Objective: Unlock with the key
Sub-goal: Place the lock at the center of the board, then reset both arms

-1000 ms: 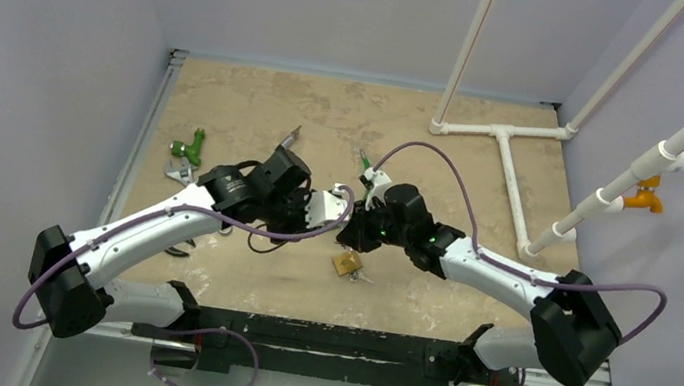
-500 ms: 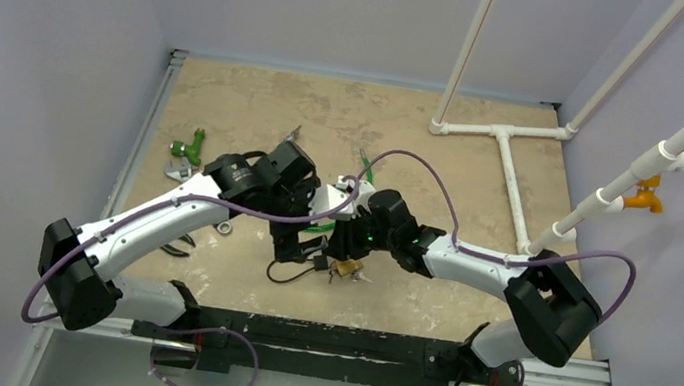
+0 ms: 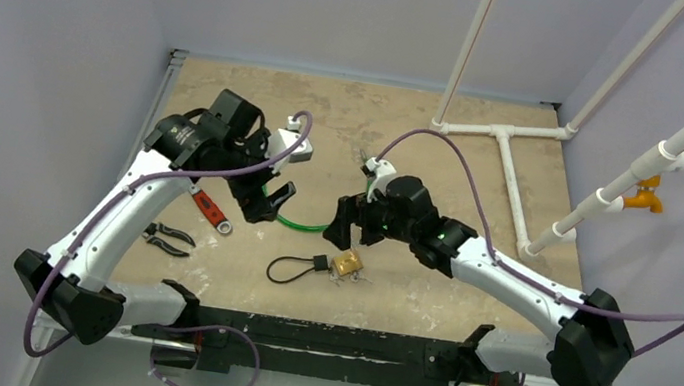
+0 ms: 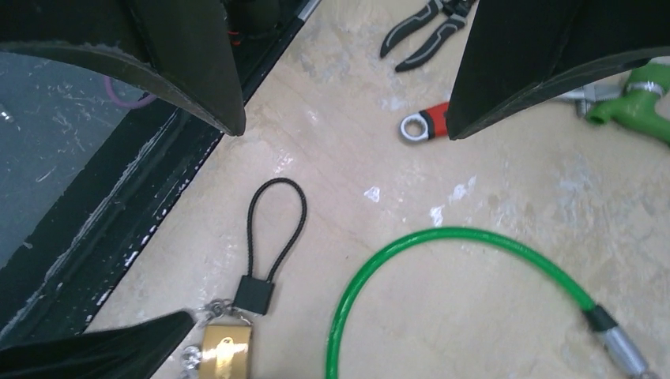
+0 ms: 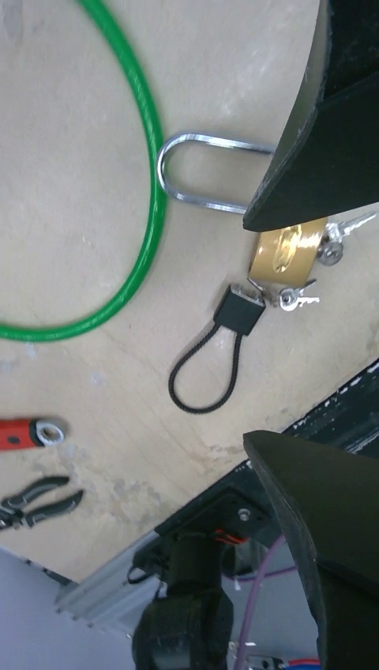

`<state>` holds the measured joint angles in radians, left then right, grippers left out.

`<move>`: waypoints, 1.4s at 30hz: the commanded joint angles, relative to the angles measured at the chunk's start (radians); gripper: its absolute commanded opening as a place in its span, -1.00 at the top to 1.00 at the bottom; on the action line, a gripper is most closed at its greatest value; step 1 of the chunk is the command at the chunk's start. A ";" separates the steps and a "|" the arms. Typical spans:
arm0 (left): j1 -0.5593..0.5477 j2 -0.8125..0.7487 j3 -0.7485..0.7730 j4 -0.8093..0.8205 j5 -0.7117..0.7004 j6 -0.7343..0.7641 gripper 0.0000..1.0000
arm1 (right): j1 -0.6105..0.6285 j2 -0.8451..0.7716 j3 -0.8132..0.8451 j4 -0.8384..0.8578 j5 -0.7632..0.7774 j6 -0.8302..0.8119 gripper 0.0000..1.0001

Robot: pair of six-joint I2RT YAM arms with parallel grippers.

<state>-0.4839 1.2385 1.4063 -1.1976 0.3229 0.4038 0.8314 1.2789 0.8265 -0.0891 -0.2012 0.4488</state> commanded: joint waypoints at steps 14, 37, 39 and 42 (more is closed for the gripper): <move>0.620 0.102 -0.186 0.374 0.121 -0.235 -1.00 | -0.499 -0.169 0.060 -0.179 0.420 0.018 -0.98; 0.626 0.044 -0.897 1.683 0.032 -0.394 -0.94 | -0.702 0.109 -0.392 0.877 0.795 -0.288 -0.98; 0.627 0.034 -0.944 1.775 0.047 -0.429 -0.90 | -0.703 0.125 -0.380 0.875 0.808 -0.288 -0.98; 0.624 0.040 -1.027 1.932 0.087 -0.424 -0.88 | -0.703 0.104 -0.402 0.903 0.817 -0.290 -0.98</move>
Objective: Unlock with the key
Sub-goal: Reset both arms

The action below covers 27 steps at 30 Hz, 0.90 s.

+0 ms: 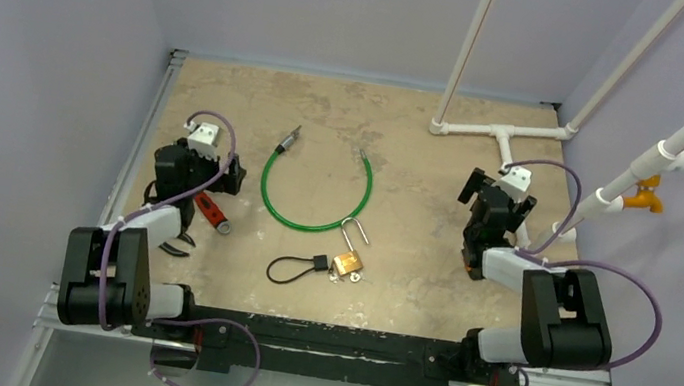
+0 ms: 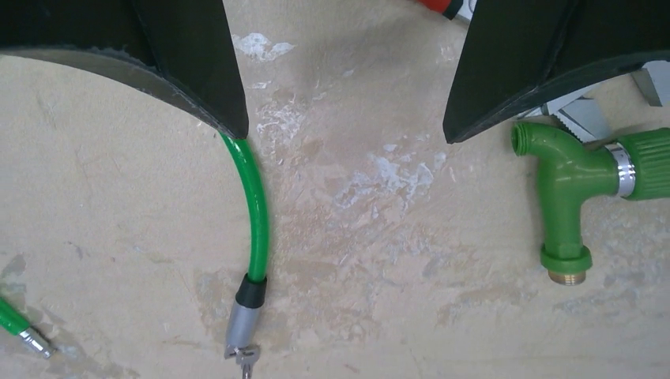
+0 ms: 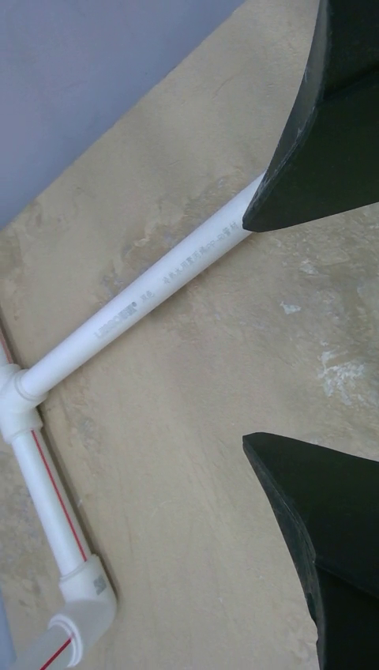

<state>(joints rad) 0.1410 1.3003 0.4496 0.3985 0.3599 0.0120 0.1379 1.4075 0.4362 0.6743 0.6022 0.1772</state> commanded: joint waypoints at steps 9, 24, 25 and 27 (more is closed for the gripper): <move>-0.023 0.041 -0.174 0.571 0.044 0.003 -1.00 | 0.000 -0.100 -0.103 0.261 0.032 -0.072 -0.97; -0.024 0.064 -0.157 0.576 0.041 -0.003 -1.00 | -0.001 -0.176 -0.209 0.356 -0.059 -0.068 -0.98; -0.023 0.061 -0.157 0.575 0.041 -0.003 -1.00 | -0.006 -0.143 -0.208 0.426 -0.026 -0.075 -0.98; -0.023 0.063 -0.159 0.582 0.042 -0.003 -1.00 | -0.030 -0.117 -0.154 0.341 -0.049 -0.070 -0.98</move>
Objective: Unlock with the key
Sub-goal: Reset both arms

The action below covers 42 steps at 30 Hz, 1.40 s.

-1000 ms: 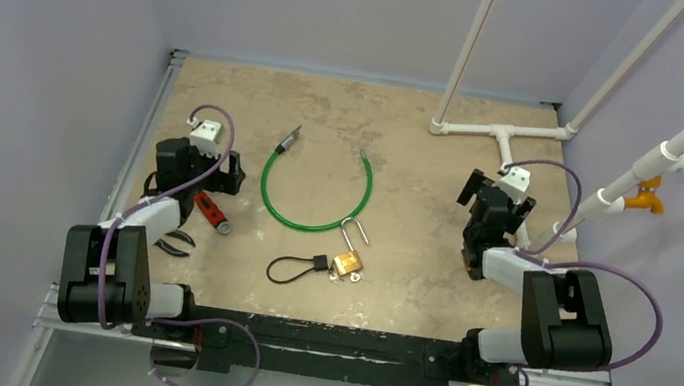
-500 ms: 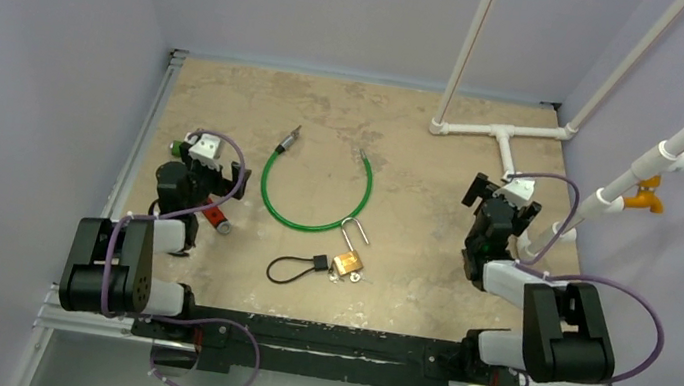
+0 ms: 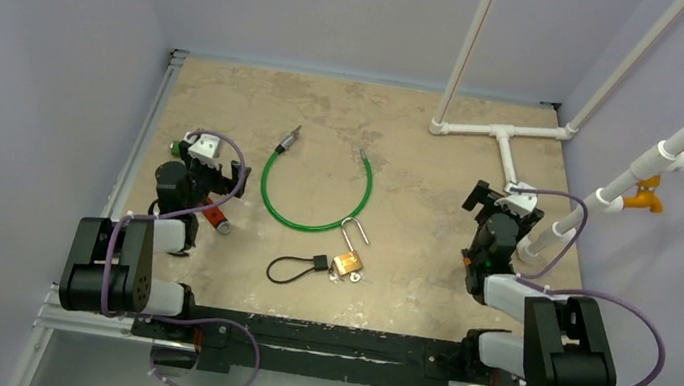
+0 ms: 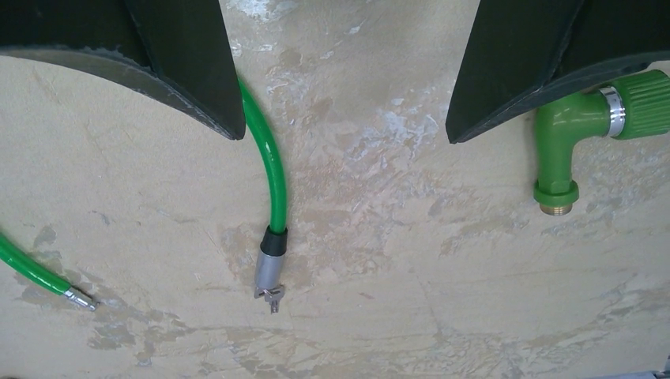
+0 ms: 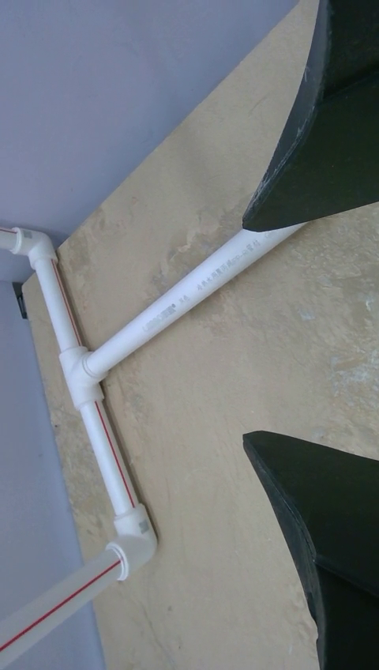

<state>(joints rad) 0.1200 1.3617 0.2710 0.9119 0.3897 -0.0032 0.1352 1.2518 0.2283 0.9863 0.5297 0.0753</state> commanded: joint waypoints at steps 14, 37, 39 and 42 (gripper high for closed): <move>-0.002 0.002 0.020 0.067 0.012 0.012 -1.00 | -0.019 0.245 0.217 -0.033 -0.261 -0.047 -0.98; -0.002 0.001 0.020 0.068 0.011 0.012 -1.00 | -0.003 0.194 0.507 -0.545 0.004 0.109 -0.98; -0.002 0.001 0.019 0.068 0.012 0.012 -1.00 | -0.005 0.211 0.445 -0.457 0.083 0.124 -0.98; -0.003 0.001 0.018 0.068 0.012 0.012 -1.00 | -0.005 0.176 0.332 -0.276 0.031 0.080 -0.98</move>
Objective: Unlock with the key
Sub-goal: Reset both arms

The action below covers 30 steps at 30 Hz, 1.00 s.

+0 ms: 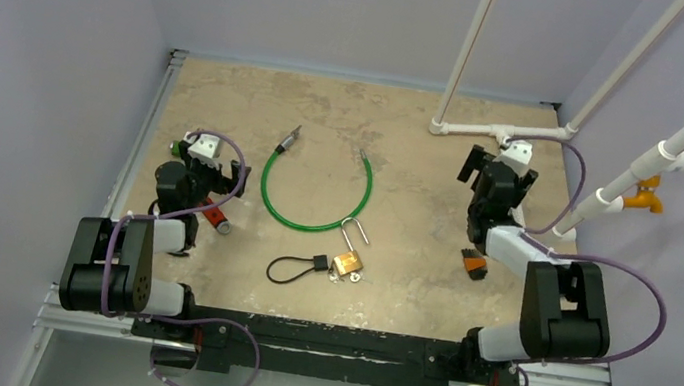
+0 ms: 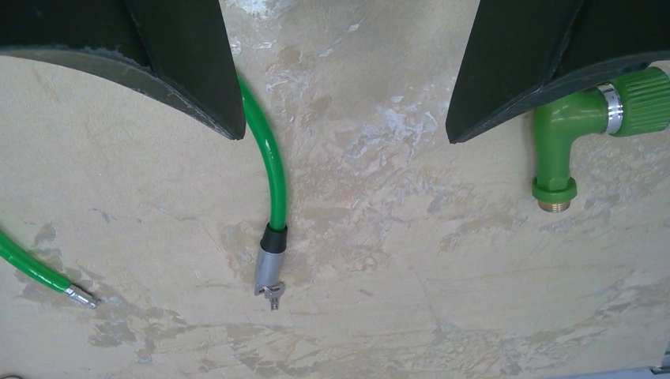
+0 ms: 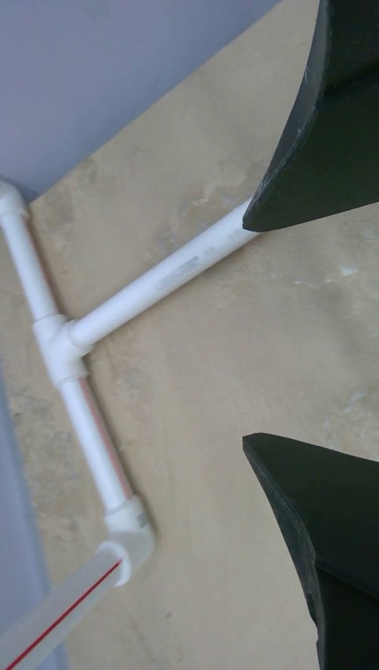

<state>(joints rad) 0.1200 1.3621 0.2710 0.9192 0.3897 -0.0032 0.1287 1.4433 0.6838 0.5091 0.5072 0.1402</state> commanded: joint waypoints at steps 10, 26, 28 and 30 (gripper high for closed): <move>-0.002 0.001 0.018 0.063 0.014 0.012 -1.00 | 0.052 0.066 -0.455 0.868 -0.159 -0.173 -0.98; -0.003 0.003 0.025 0.053 0.011 0.014 -1.00 | -0.053 0.063 -0.383 0.718 -0.275 -0.088 -0.98; -0.003 0.002 0.025 0.052 0.011 0.013 -1.00 | -0.054 0.063 -0.383 0.718 -0.274 -0.088 -0.98; -0.007 0.002 0.027 0.047 0.005 0.016 -1.00 | -0.053 0.063 -0.383 0.718 -0.274 -0.088 -0.97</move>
<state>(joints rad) 0.1192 1.3621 0.2710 0.9188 0.3897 -0.0029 0.0780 1.5127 0.2970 1.1900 0.2424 0.0452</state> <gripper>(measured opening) 0.998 0.987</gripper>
